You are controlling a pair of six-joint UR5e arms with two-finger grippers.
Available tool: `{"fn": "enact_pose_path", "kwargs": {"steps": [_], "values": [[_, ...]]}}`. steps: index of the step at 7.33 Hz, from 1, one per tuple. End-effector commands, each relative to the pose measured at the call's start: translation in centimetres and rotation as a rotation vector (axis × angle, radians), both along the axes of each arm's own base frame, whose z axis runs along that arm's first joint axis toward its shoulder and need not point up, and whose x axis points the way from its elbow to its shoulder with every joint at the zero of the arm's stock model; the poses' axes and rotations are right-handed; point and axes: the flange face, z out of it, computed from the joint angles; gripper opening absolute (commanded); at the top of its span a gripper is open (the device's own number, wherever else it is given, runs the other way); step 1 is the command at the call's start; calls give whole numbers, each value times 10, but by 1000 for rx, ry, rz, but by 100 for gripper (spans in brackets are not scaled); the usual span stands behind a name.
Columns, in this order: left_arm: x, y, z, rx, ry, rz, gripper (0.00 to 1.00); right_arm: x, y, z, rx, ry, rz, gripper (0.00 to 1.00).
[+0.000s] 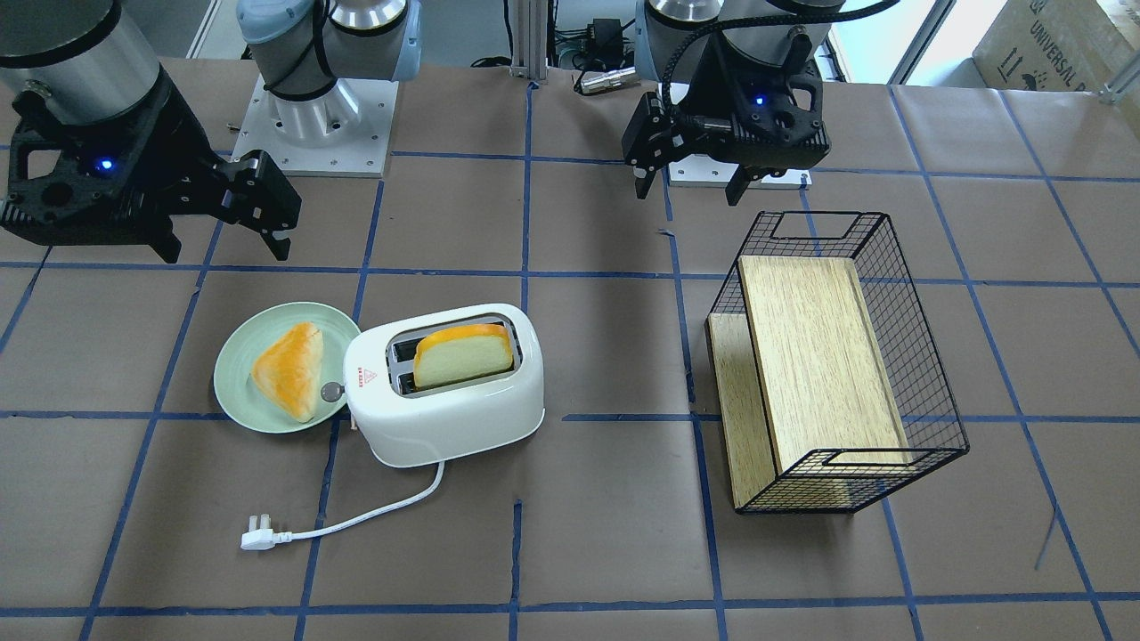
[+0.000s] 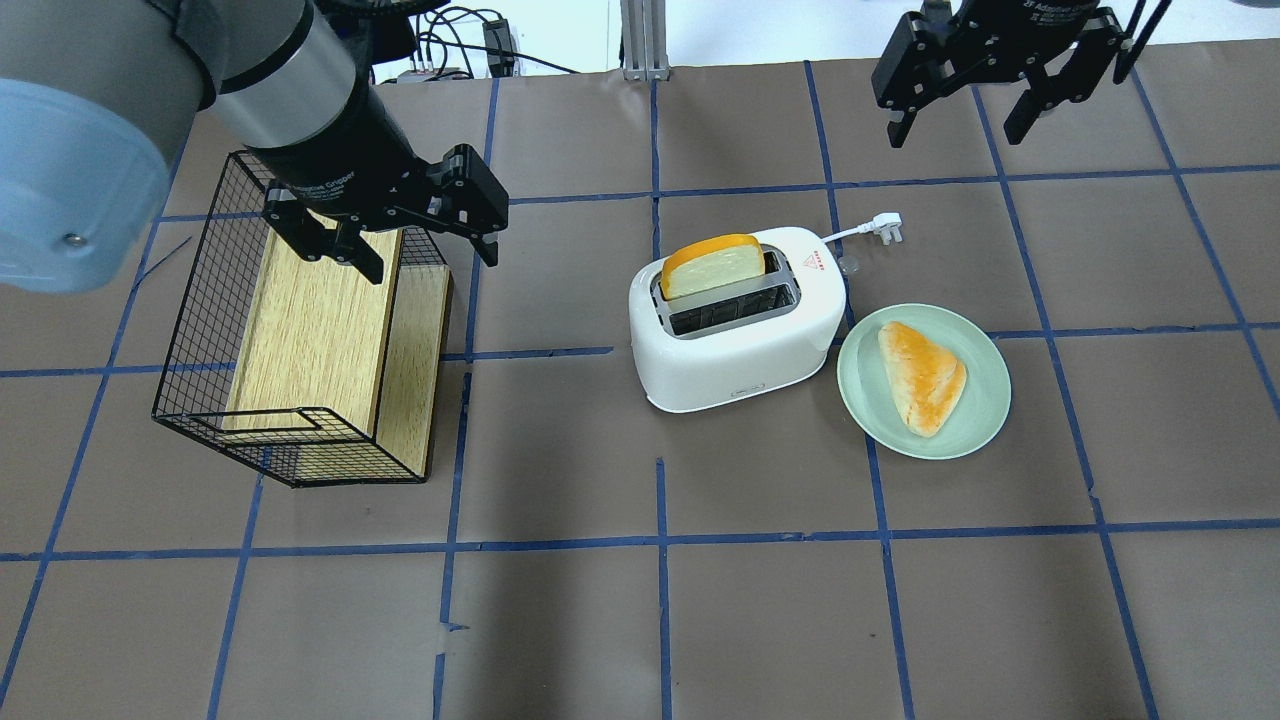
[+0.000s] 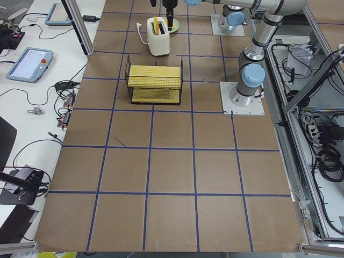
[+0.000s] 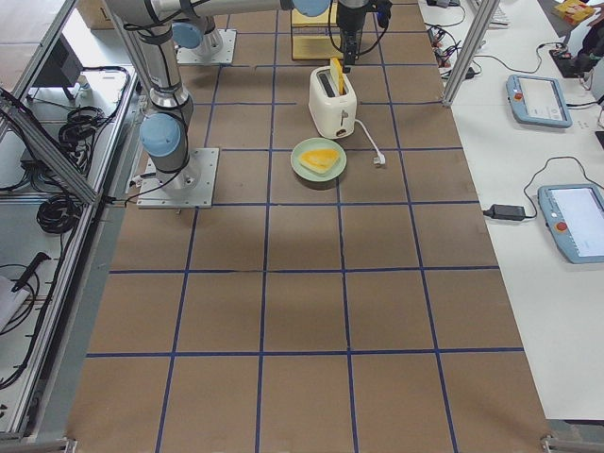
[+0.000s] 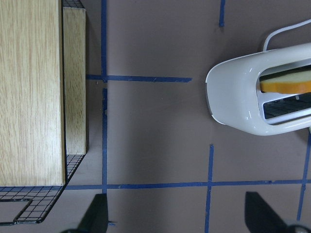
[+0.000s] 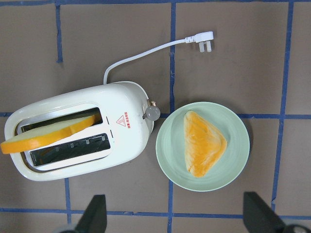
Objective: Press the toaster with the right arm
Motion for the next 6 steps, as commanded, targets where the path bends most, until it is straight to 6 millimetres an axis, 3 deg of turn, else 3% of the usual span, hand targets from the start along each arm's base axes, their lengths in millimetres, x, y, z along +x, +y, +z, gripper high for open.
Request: {"fn": "enact_pose_path", "kwargs": {"steps": [1,6], "values": [[0,0,1,-1,0,0,100,-1,-1,-3,8,5,0,100],[0,0,0,0,0,0,100,0,0,1,-4,4,0,100]]}}
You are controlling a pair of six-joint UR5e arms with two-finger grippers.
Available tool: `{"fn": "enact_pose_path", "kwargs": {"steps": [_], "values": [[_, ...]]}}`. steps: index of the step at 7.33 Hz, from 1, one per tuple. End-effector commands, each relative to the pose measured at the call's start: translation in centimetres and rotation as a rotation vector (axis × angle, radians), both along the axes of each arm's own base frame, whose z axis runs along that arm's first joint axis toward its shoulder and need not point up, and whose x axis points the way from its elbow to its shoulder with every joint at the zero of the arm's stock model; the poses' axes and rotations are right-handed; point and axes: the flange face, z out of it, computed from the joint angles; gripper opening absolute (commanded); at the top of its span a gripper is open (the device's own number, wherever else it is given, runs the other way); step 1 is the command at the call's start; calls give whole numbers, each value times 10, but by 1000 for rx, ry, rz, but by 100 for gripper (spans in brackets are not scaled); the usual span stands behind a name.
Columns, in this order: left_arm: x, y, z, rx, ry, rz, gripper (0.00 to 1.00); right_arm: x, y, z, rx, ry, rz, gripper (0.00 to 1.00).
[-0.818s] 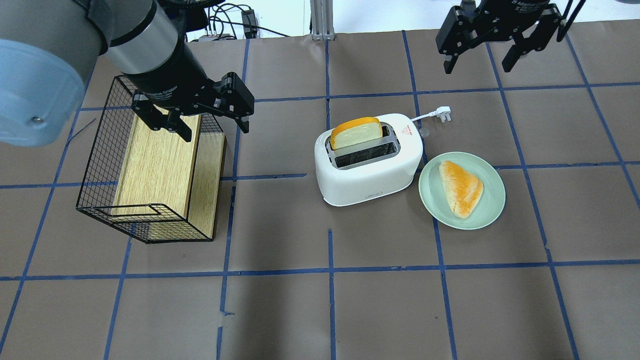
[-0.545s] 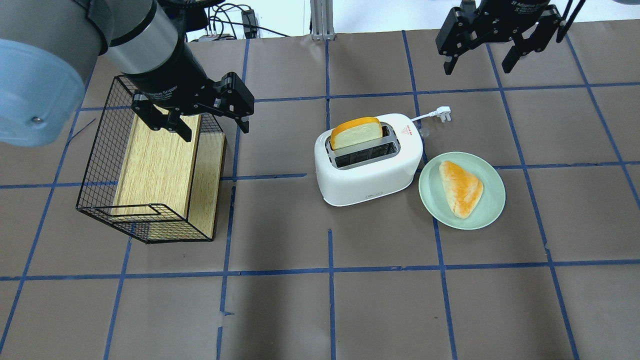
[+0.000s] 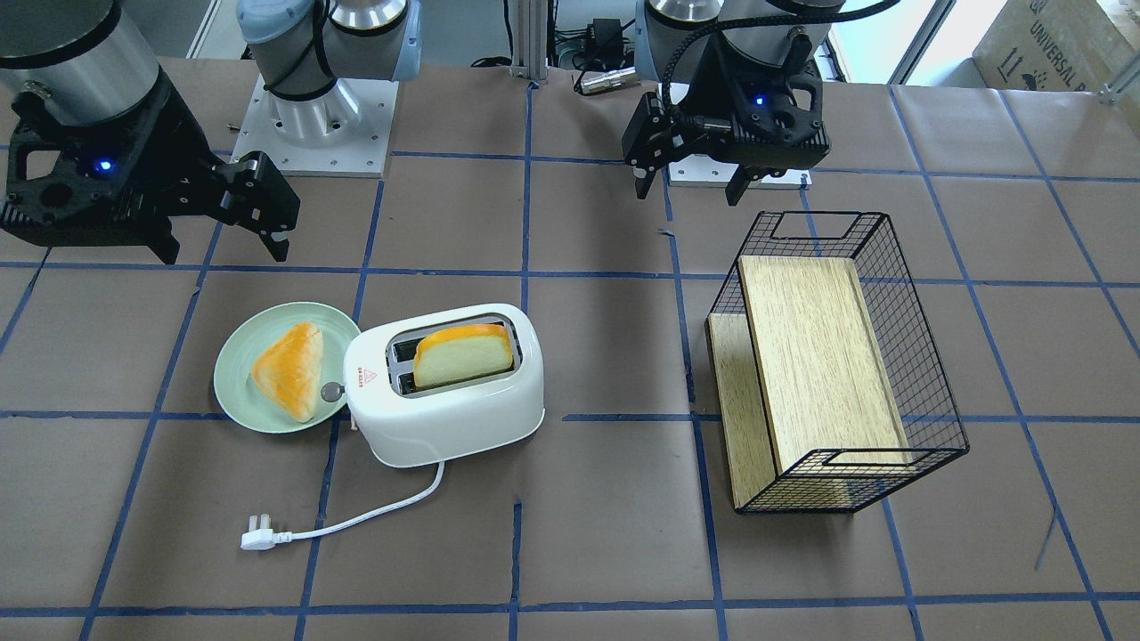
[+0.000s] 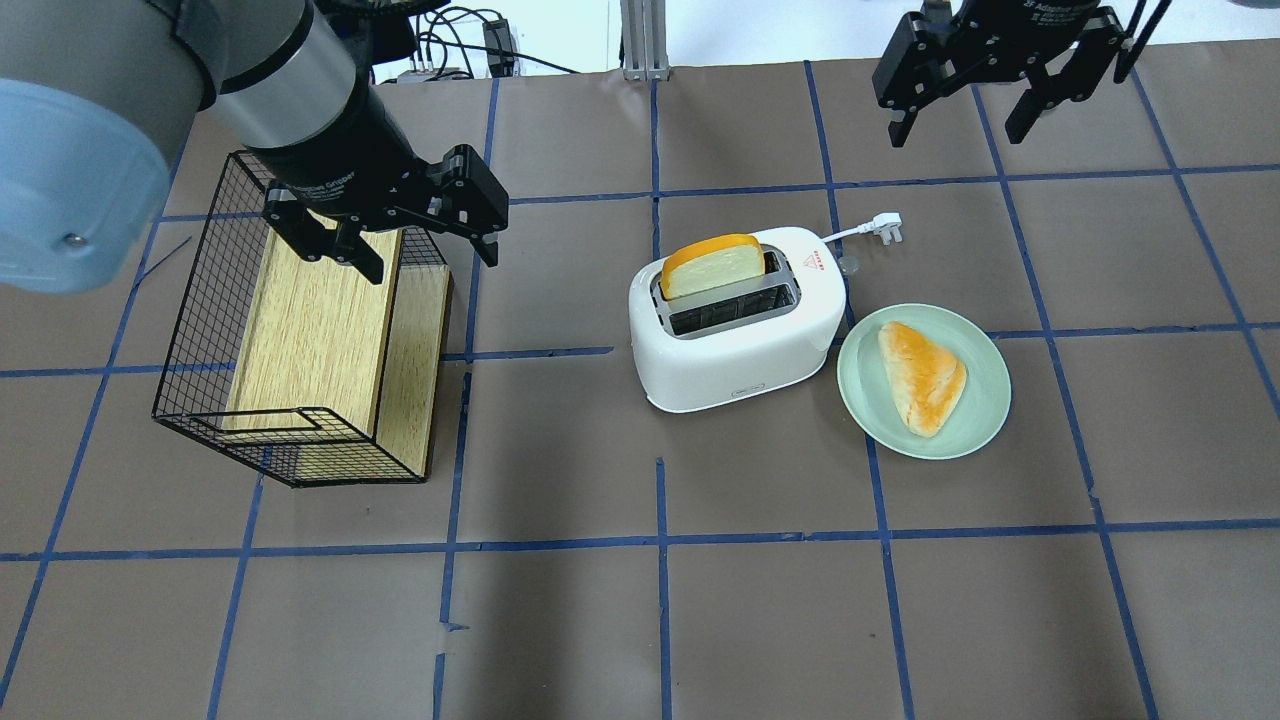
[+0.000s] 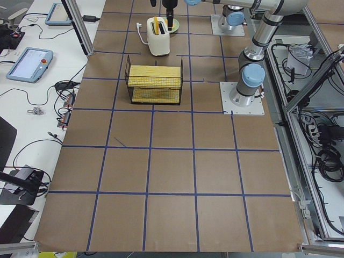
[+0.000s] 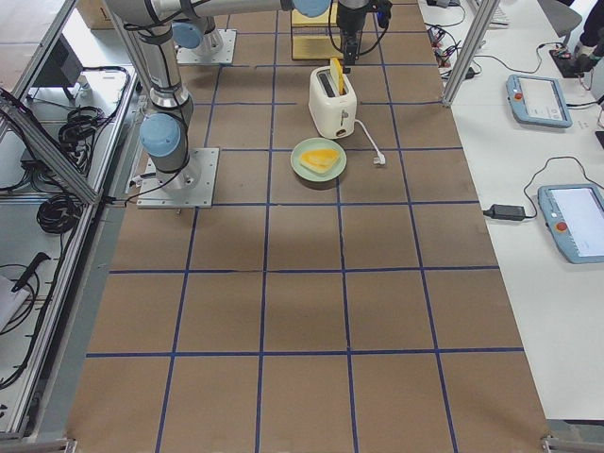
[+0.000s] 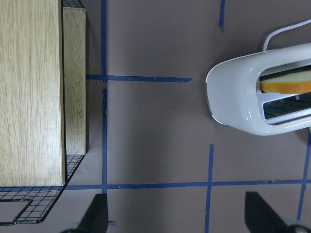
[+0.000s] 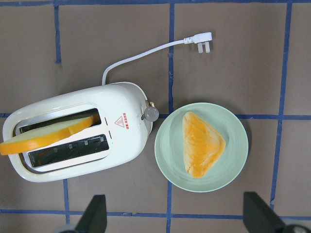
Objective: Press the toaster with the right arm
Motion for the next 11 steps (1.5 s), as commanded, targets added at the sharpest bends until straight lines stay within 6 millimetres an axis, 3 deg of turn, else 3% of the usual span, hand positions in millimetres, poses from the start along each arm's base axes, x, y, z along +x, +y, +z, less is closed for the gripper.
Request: {"fn": "enact_pose_path", "kwargs": {"steps": [1,9,11], "values": [[0,0,0,0,0,0,100,1,1,0,2,-2,2,100],[0,0,0,0,0,0,100,0,2,-4,11,-7,29,100],[0,0,0,0,0,0,100,-1,0,-9,9,-11,242,100]]}}
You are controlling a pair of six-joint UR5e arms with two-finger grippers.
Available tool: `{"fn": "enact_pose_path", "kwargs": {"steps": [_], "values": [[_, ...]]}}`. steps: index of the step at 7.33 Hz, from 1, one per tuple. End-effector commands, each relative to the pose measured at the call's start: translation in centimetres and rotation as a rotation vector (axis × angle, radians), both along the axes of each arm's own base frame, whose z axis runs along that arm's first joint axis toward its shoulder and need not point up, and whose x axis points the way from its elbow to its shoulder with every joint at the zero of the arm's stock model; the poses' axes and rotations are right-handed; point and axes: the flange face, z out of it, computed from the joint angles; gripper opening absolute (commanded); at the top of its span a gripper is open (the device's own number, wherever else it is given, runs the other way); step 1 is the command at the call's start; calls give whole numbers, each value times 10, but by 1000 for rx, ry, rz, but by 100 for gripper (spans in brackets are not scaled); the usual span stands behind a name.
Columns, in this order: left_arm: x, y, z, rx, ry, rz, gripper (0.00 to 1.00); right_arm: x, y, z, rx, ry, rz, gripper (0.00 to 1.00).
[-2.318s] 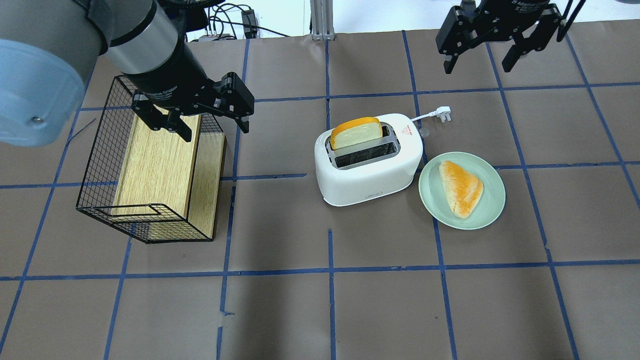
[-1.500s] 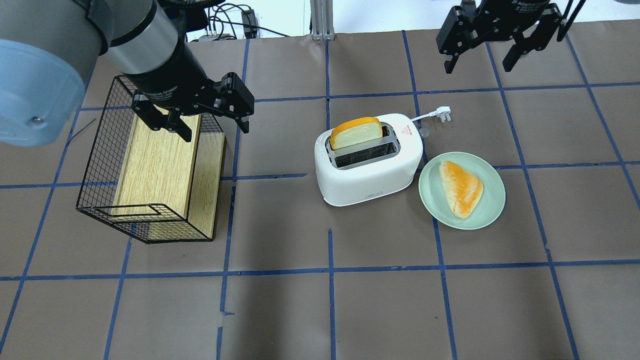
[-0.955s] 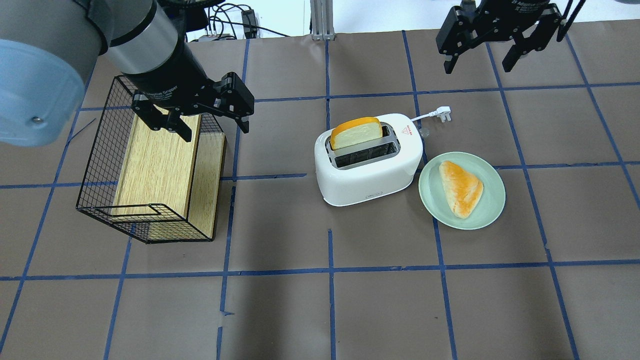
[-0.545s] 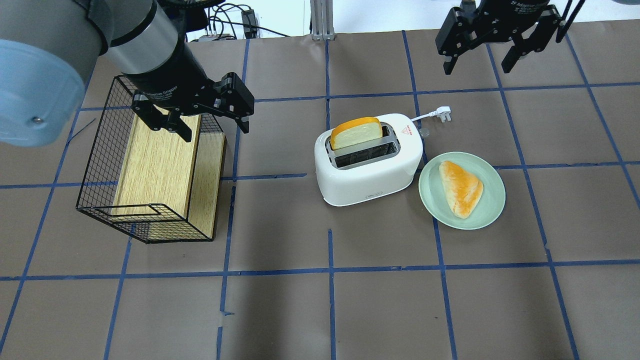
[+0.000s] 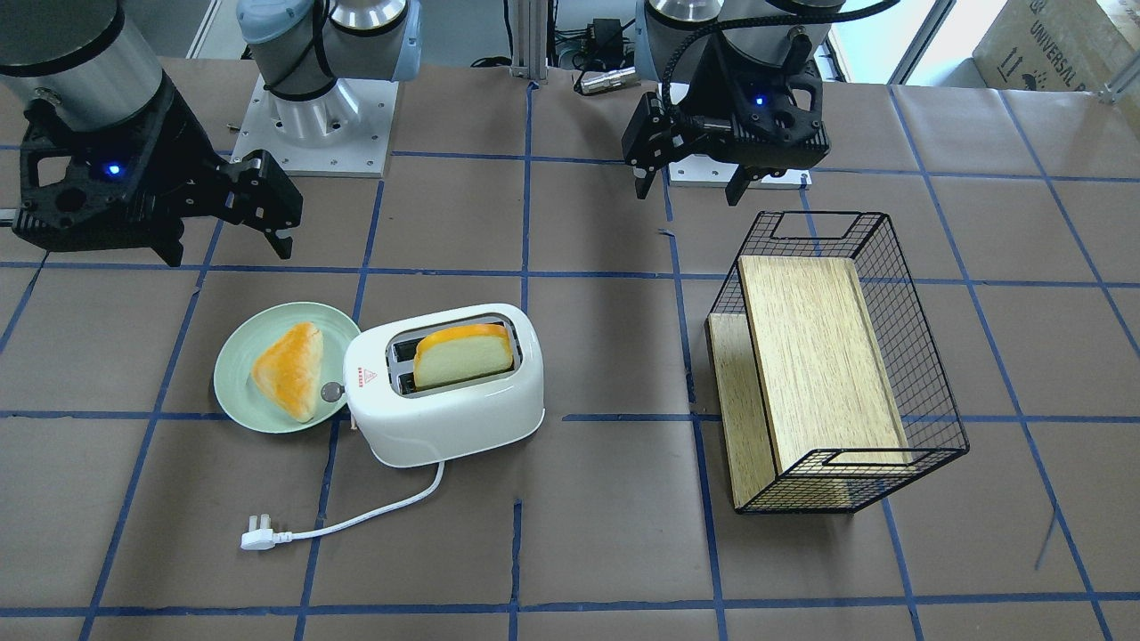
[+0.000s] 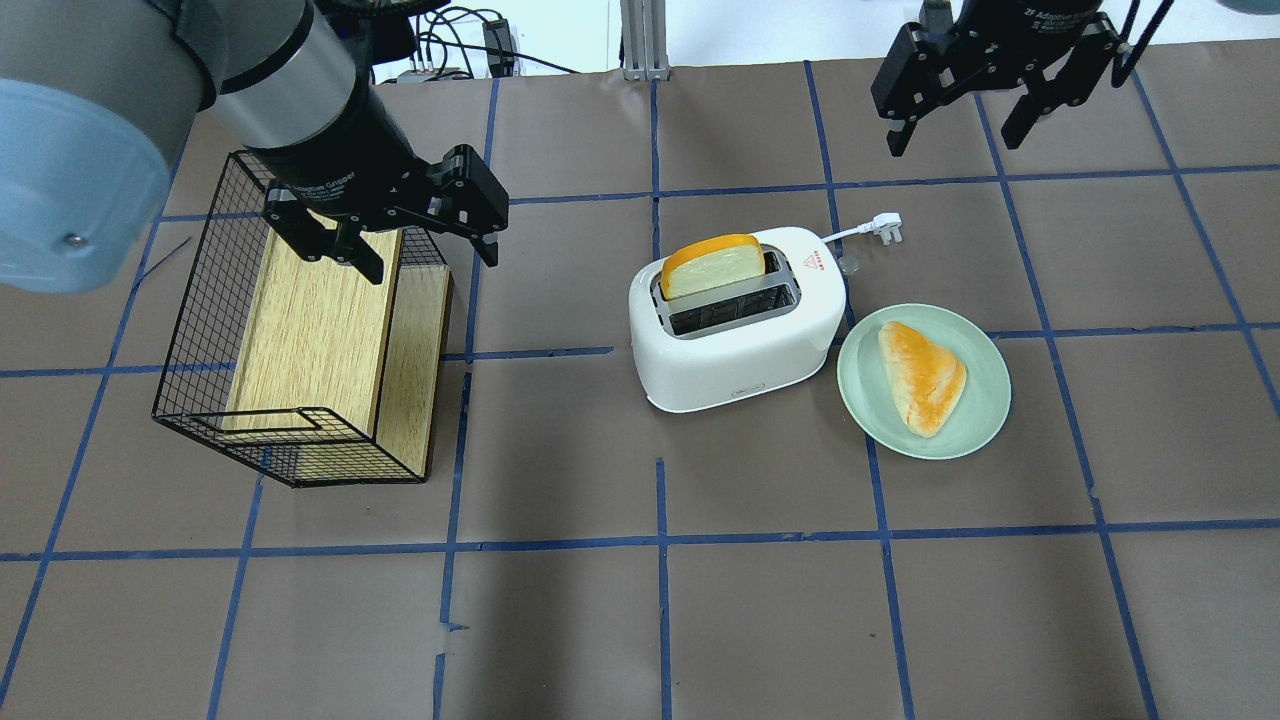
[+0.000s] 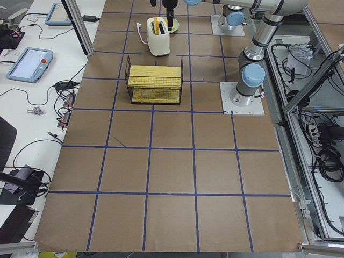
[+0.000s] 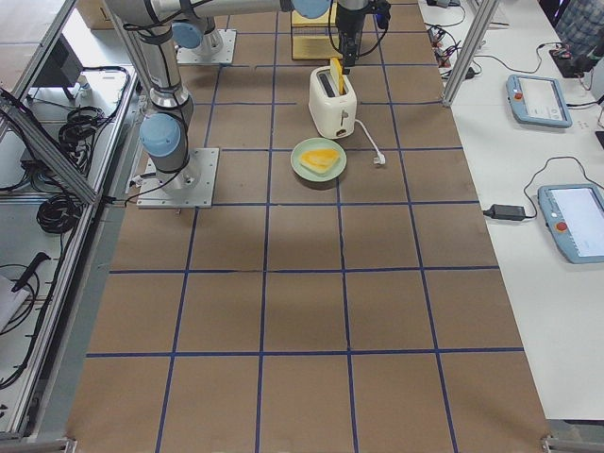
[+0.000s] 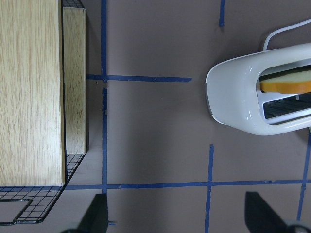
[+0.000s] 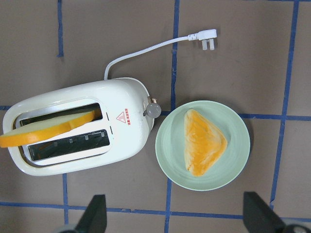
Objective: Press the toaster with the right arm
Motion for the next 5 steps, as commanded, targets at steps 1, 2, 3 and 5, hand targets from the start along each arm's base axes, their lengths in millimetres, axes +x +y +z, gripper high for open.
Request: {"fn": "enact_pose_path", "kwargs": {"steps": [1,2,3,5], "values": [[0,0,1,-1,0,0,100,1,-5,0,-29,-4,312,91],[0,0,0,0,0,0,100,2,-4,-2,-32,-2,410,88],[0,0,0,0,0,0,100,1,-6,-6,-32,0,555,75],[0,0,0,0,0,0,100,4,-19,-19,-41,-12,780,37]]}}
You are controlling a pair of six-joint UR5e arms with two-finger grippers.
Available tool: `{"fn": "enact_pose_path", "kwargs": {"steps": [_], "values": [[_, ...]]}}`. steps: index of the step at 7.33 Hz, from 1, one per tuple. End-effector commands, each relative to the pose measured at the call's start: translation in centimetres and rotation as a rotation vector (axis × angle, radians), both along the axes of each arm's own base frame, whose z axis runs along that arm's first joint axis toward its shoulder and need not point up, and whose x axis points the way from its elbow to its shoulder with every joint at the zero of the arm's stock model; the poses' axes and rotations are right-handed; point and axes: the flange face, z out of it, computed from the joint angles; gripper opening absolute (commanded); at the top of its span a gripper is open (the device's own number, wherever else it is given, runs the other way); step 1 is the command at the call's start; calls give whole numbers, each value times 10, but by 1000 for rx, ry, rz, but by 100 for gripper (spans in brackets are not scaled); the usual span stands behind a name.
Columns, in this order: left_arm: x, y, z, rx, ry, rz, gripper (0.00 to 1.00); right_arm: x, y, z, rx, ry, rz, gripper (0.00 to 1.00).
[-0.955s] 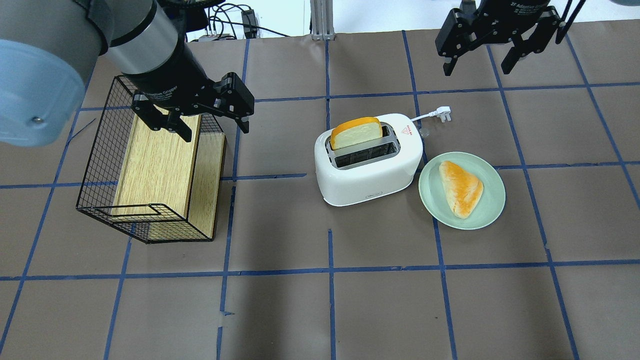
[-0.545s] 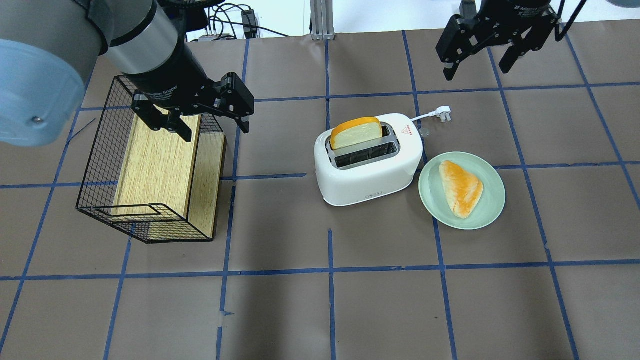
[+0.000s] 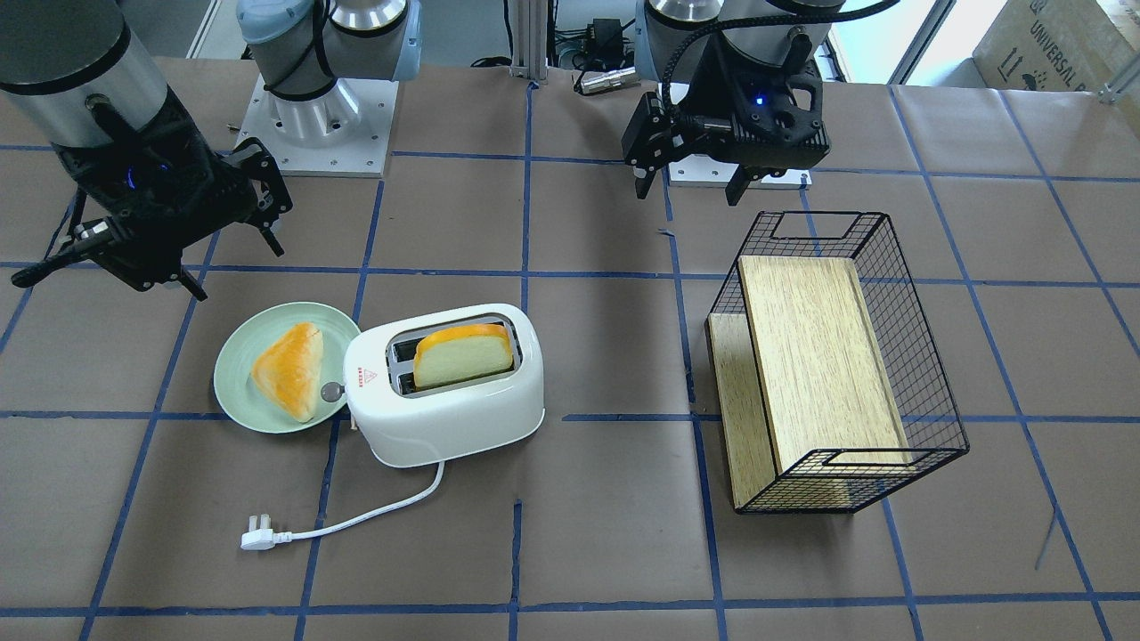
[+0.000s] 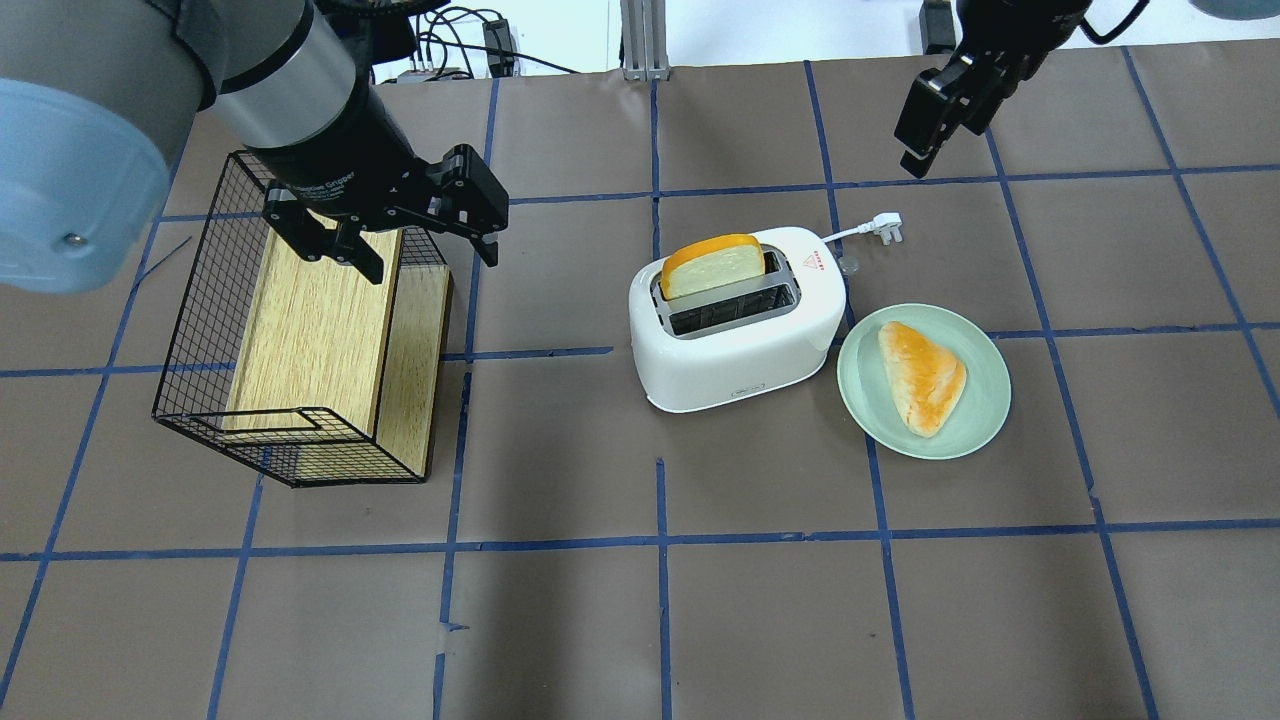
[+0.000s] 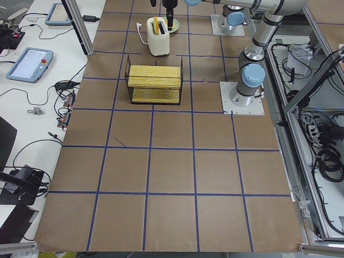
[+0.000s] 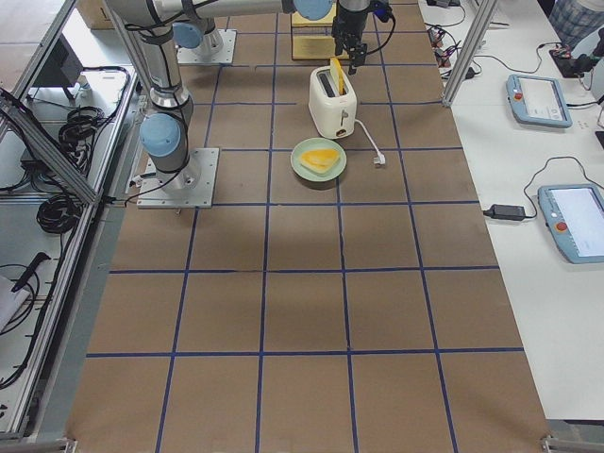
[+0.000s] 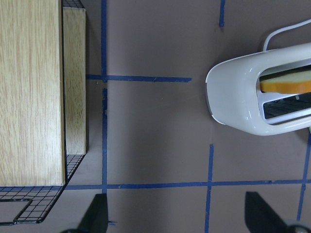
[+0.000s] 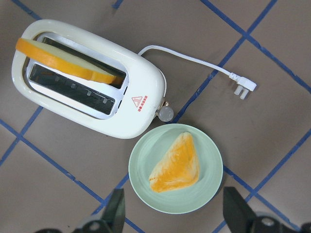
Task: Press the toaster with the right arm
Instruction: 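Move the right gripper down toward the toaster's lever side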
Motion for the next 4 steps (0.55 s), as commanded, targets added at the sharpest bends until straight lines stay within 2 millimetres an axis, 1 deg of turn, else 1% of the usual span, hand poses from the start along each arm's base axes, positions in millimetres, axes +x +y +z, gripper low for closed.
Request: {"fn": "enact_pose_path", "kwargs": {"steps": [1,2,3,4], "values": [[0,0,0,0,0,0,100,6,-18,-18,-27,-34,311,33],[0,0,0,0,0,0,100,7,-22,-19,-49,-47,393,29],[0,0,0,0,0,0,100,10,-24,-26,-47,-49,523,27],[0,0,0,0,0,0,100,8,-36,-46,-36,-53,661,25]]}}
